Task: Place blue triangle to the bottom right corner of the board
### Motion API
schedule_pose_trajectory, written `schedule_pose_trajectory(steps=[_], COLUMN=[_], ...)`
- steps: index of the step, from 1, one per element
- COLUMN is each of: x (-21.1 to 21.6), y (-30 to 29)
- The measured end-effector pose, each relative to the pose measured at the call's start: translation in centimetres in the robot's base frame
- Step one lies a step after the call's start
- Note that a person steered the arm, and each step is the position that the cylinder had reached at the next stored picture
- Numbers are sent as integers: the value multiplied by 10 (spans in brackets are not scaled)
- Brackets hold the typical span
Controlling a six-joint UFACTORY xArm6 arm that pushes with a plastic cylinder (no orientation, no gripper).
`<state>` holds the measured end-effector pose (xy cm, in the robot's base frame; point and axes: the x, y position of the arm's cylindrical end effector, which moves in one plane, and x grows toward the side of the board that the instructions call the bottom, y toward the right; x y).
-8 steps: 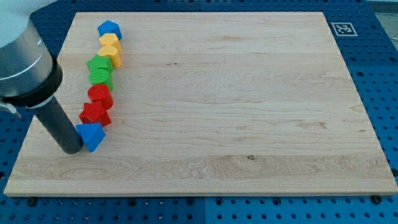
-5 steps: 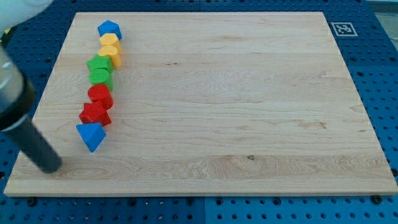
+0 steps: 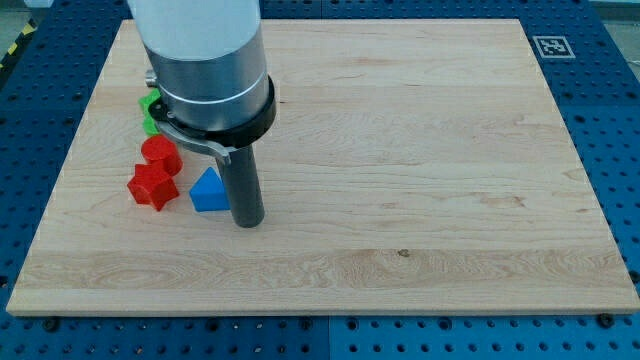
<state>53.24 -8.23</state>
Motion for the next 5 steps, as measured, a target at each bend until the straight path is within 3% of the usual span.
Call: schedule_pose_trajectory(steps=[3, 4, 5], x=[-28, -57, -60], y=[-82, -51, 18])
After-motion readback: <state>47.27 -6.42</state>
